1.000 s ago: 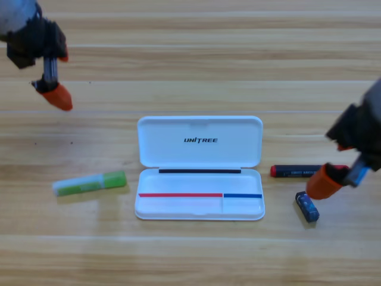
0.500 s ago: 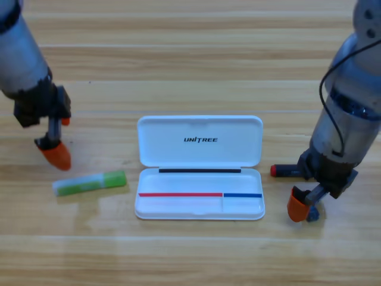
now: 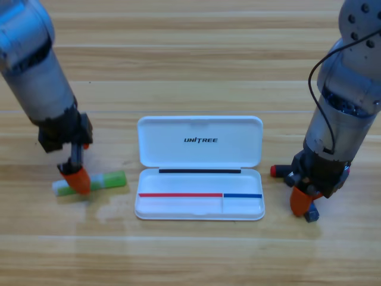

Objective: Clean up eraser and pencils

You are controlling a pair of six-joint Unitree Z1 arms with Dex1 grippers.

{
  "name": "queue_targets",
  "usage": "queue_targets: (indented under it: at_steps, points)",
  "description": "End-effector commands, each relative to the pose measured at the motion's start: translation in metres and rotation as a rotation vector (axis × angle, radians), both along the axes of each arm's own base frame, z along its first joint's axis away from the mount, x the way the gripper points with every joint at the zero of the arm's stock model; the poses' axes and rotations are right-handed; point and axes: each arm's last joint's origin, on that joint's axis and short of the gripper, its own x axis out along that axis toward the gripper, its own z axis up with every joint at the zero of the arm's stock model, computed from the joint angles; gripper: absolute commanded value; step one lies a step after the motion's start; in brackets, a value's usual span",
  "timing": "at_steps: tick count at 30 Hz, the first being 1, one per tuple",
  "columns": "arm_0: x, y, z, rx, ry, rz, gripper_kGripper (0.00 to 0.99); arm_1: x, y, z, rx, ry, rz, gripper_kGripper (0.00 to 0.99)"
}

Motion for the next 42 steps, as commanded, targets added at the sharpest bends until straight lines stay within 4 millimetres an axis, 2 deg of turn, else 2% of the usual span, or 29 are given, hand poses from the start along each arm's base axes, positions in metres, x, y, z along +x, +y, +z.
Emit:
queue_targets:
  at_steps: [1, 5, 9, 13, 17, 19, 21, 23, 24, 25, 31, 39, 42]
  points:
    - [-0.003, -0.008, -0.034, 0.019, 0.056, -0.015, 0.960, 0.000, -0.005, -0.042, -0.083, 0.151, -0.004, 0.000]
    - [-0.004, -0.008, -0.042, 0.024, 0.061, -0.016, 0.959, 0.000, -0.006, -0.035, -0.100, 0.178, -0.005, 0.000]
    - [-0.004, -0.007, -0.048, 0.025, 0.062, -0.018, 0.953, 0.000, -0.008, -0.012, -0.091, 0.156, 0.056, 0.000]
    - [-0.006, -0.006, -0.056, 0.024, 0.064, -0.019, 0.914, -0.009, -0.004, 0.026, -0.046, 0.110, 0.261, 0.000]
    - [-0.006, -0.006, -0.059, 0.026, 0.057, -0.019, 0.796, -0.024, 0.011, 0.053, 0.000, 0.040, 0.545, 0.000]
    - [-0.006, -0.005, -0.059, 0.030, 0.053, -0.015, 0.689, -0.027, 0.019, 0.058, 0.016, 0.016, 0.667, 0.000]
    - [-0.007, -0.005, -0.060, 0.040, 0.051, -0.019, 0.534, -0.029, 0.028, 0.057, 0.021, 0.003, 0.766, 0.000]
    - [-0.007, -0.004, -0.060, 0.056, 0.048, -0.034, 0.275, -0.030, 0.040, 0.055, 0.024, -0.007, 0.843, 0.000]
    - [-0.006, -0.004, -0.059, 0.065, 0.049, -0.043, 0.083, -0.029, 0.046, 0.053, 0.028, -0.011, 0.866, 0.000]
    - [-0.005, -0.004, -0.057, 0.072, 0.038, -0.036, 0.000, -0.028, 0.053, 0.051, 0.031, -0.014, 0.886, 0.000]
    - [-0.011, 0.002, -0.028, 0.089, -0.015, -0.016, 0.000, -0.016, 0.083, 0.034, 0.042, -0.013, 0.932, 0.000]
    - [-0.023, 0.009, 0.059, 0.055, -0.105, -0.014, 0.000, -0.010, 0.094, 0.016, 0.030, 0.015, 0.939, 0.000]
    - [-0.028, 0.012, 0.083, 0.040, -0.127, -0.013, 0.000, -0.010, 0.094, 0.013, 0.021, 0.021, 0.939, 0.000]
